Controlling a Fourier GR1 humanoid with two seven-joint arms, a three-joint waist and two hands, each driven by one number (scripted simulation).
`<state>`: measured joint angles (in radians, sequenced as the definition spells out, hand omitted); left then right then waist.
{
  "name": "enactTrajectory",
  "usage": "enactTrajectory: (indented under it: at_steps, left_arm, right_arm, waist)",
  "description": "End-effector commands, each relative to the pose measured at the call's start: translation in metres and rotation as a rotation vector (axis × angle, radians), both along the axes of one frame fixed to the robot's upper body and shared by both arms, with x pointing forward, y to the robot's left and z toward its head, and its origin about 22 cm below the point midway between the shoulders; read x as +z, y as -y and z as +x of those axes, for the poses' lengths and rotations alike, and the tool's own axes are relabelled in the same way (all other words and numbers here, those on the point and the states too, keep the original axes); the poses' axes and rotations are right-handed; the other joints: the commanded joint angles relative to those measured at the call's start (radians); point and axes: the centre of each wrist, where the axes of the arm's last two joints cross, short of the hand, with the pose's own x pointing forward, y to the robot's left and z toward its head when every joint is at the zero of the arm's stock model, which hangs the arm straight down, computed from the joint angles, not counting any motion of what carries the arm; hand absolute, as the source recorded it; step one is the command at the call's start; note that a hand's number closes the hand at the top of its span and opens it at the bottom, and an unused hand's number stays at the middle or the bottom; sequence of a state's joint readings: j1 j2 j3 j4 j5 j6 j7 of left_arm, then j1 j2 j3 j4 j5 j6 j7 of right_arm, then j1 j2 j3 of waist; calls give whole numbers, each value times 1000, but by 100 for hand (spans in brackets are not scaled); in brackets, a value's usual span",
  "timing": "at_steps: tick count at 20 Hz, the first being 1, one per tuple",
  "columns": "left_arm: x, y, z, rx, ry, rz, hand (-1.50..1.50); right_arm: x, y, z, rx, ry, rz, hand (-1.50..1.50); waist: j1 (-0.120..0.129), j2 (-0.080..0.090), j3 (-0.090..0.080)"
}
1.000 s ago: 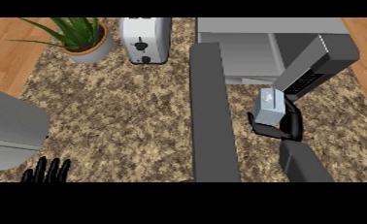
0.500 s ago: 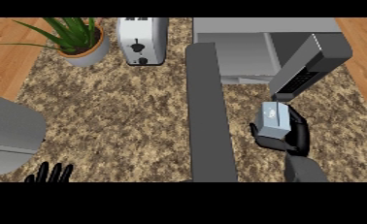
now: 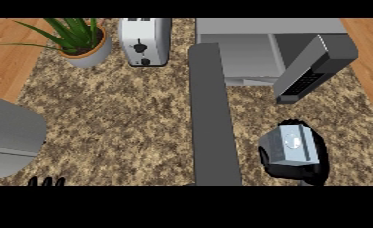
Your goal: Pick up the milk, place it into the microwave and close the microwave
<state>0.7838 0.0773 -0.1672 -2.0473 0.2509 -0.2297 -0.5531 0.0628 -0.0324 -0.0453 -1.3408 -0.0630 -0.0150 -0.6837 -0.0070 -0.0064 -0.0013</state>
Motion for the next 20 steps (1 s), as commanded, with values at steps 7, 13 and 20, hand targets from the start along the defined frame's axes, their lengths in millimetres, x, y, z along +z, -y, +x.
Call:
enactTrajectory:
  at_steps: [7, 13, 20]
  left_arm:
    - [-5, -16, 13, 11, 3, -1, -150]
    - [-6, -21, 15, 16, -15, -11, -150]
    - [1, -16, -2, 4, -19, -9, -150]
  right_arm:
    - [26, -59, 1, 25, 33, 35, 150]
    - [25, -64, 45, -3, -3, -30, 150]
    - [20, -83, 98, -55, -93, -136, 150]
  waist:
    - [12, 6, 1]
    - [15, 7, 2]
    - [32, 10, 2]
